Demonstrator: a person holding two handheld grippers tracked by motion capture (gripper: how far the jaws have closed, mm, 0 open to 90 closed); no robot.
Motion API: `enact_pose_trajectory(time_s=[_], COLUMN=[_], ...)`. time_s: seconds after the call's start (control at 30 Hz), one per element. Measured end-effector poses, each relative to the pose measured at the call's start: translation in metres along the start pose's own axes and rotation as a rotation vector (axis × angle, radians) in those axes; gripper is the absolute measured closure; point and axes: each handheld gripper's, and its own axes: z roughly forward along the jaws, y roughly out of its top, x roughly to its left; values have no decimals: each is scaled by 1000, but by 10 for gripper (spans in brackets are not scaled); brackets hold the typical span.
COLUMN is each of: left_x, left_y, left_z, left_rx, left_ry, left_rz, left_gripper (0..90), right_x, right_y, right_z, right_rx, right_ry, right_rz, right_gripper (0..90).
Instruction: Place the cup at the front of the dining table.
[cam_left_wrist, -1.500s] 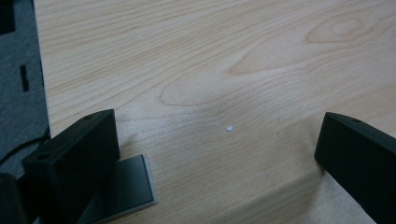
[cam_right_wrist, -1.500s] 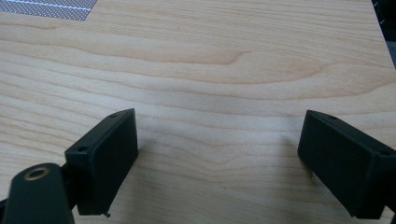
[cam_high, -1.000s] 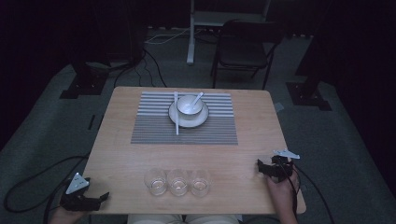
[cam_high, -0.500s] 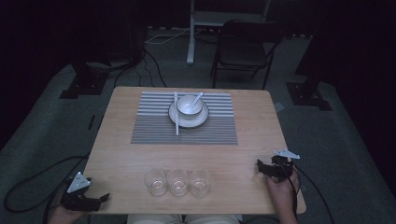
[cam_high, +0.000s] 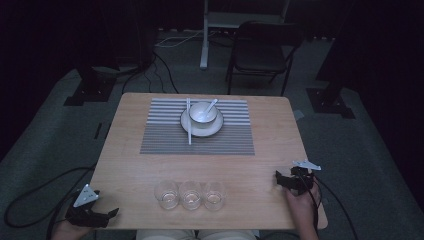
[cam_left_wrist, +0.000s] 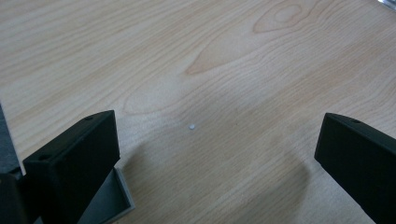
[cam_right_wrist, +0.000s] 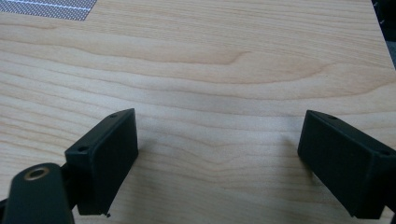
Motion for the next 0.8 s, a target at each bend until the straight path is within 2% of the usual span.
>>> enact_pose_trajectory(time_s=[0.07,0.2,0.33,0.5,0.8], left_x=[-1,-4,-7,-10,-20], left_y=[1,3,7,12,22], left_z=[0,1,1,0,6], left_rx=[-2,1,-10,-23,-16], left_ry=[-17,-20,-49,-57,-73], left_rz=[3,11,17,22,66], left_gripper=[0,1,10,10,10], right_x=[0,0,0,0,0], right_y=[0,0,0,0,0], right_z=[0,0,0,0,0], right_rx=[-1,0,0,0,0], right_ry=[0,0,0,0,0], right_rz=[0,0,0,0,-1], right_gripper=[115,115,116,115,116])
